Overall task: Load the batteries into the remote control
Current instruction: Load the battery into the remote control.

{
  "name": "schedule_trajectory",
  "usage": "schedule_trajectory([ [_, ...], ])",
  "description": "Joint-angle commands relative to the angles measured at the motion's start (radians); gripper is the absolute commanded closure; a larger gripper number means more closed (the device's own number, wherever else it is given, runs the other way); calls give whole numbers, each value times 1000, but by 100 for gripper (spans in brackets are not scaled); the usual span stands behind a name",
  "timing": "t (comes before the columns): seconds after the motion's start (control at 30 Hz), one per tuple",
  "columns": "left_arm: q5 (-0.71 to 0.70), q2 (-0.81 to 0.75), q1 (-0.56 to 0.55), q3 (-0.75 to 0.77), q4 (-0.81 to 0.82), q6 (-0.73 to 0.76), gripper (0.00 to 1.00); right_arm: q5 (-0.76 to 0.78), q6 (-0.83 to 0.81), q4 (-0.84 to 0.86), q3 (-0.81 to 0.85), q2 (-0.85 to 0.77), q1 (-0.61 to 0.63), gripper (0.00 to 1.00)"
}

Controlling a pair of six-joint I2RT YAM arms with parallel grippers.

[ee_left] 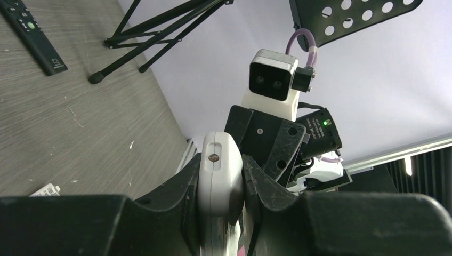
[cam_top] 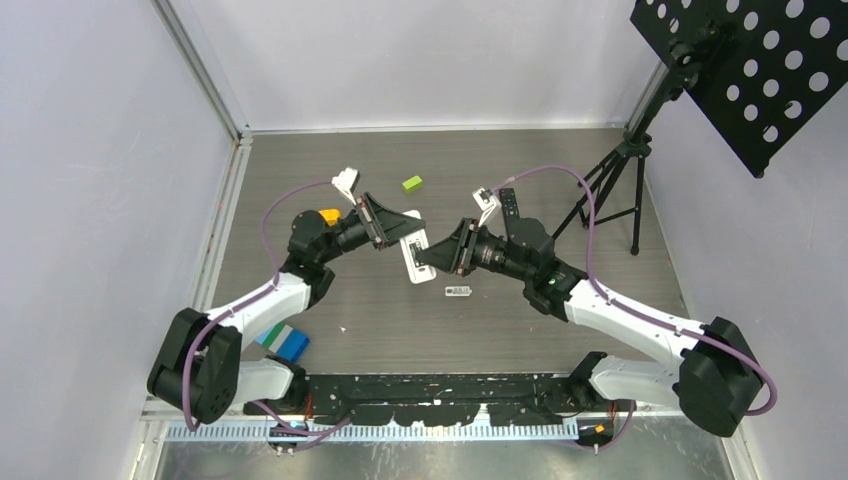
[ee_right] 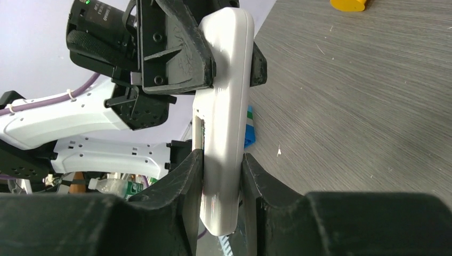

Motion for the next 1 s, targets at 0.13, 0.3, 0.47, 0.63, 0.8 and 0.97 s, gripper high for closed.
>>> schedule_trajectory([
  [0.13,24,-31,4,64,-23,22,100,-37,-123,-66,63,32,0,77],
  [0.3,29,-37,4,67,-46,45,100,-4,-132,-82,73,43,0,66],
  [0.47,34,-61,4,63,-100,118,100,56,-107,-51,50,-1,-10,39],
  [0.63,48,-105,4,70,-180,202,100,27,-58,-12,39,-21,-36,37],
  [0.8,55,-129,4,73,-214,235,100,2,-50,-17,57,20,-41,49],
  [0.97,56,-125,4,76,-216,239,100,-48,-44,26,58,59,-41,51],
])
